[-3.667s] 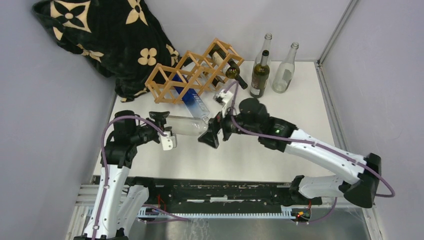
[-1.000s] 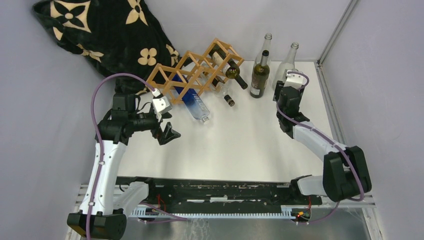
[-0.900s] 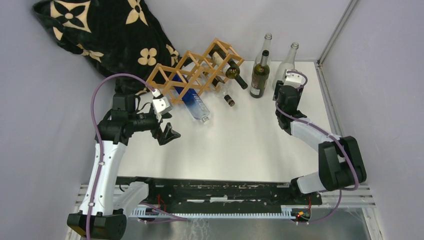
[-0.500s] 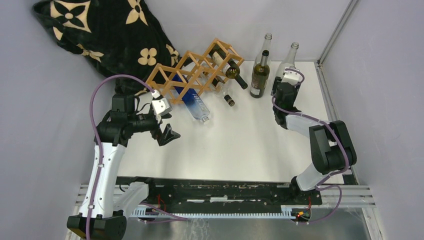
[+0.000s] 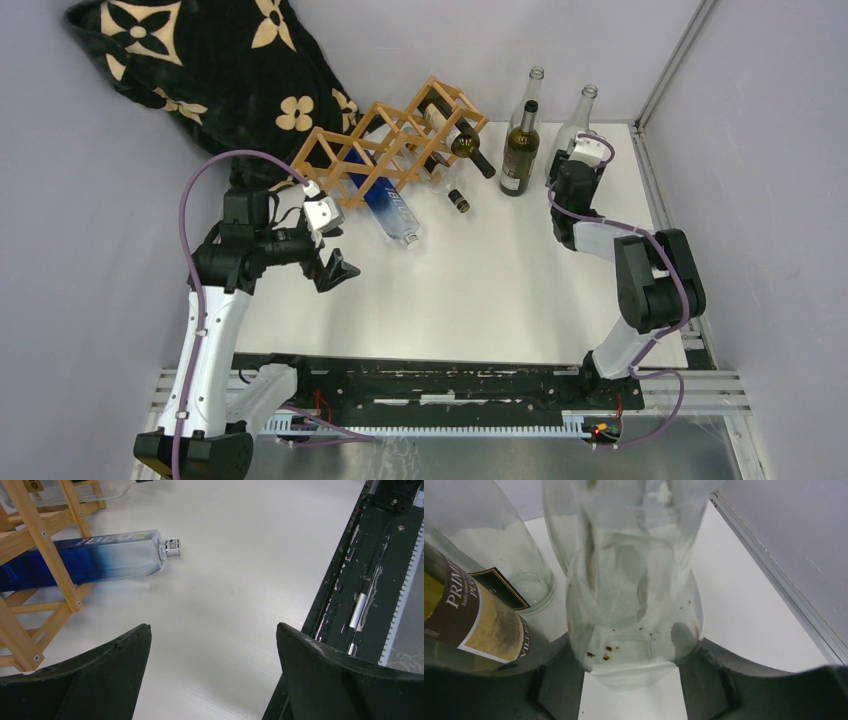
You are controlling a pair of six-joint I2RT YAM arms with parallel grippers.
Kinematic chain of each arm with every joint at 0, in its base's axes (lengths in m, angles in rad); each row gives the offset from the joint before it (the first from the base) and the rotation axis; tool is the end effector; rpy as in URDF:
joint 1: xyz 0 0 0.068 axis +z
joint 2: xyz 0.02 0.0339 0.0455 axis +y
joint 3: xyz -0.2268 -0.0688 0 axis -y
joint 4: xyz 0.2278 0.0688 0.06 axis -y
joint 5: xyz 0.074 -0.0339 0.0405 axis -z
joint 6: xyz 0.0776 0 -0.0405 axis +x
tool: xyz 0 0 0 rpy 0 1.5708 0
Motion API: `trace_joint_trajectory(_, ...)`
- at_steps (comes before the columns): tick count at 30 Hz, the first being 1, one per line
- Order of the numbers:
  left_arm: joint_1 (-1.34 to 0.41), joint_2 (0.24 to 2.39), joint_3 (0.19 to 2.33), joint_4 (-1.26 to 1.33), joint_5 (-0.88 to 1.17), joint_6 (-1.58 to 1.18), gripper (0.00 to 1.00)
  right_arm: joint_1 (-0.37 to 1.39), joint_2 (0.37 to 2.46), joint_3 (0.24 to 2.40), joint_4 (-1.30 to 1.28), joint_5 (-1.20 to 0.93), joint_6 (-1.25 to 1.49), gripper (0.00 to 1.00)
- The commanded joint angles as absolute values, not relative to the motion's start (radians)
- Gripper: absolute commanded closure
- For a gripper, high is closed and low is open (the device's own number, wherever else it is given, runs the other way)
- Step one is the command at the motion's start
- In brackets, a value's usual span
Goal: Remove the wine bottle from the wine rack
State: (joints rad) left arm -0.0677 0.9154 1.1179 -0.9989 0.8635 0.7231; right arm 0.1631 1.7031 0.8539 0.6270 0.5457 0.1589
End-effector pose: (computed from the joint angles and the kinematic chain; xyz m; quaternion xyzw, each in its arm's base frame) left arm 0.1755 -0.0710 0.3090 0.4698 0.7152 -0.2565 0.4494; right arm 0.3838 0.0223 0.1760 0.1667 0.7526 -0.1114 0.6272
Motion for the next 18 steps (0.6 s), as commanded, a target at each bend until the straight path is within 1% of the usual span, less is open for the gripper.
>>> trace_joint_trajectory(1, -0.065, 0.885, 1.159, -0.99, 0.847, 0.738, 0.0, 0.163, 1.686, 0.88, 0.668, 0.519, 0.203, 0.33)
trace_joint_trajectory(2, -0.065, 0.88, 1.161, -0.989, 0.843, 0.732, 0.0, 0.164, 1.679, 0.874, 0.653, 0.517, 0.212, 0.28)
trace_joint_trajectory(7, -0.066, 0.869, 1.179, -1.004, 0.835, 0.716, 0.0, 0.163, 1.629, 0.853, 0.604, 0.51, 0.221, 0.11)
trace_joint_trajectory(9, -0.065, 0.87, 1.189, -1.009, 0.836, 0.701, 0.0, 0.164, 1.594, 0.839, 0.588, 0.503, 0.221, 0.02)
trace_joint_trajectory(15, -0.065, 0.887, 1.226, -1.011, 0.82, 0.631, 0.0, 0.163, 1.469, 0.799, 0.463, 0.499, 0.31, 0.02)
trace_joint_trajectory(18, -0.065, 0.89, 1.233, -1.014, 0.803, 0.613, 0.0, 0.163, 1.365, 0.766, 0.366, 0.494, 0.358, 0.02)
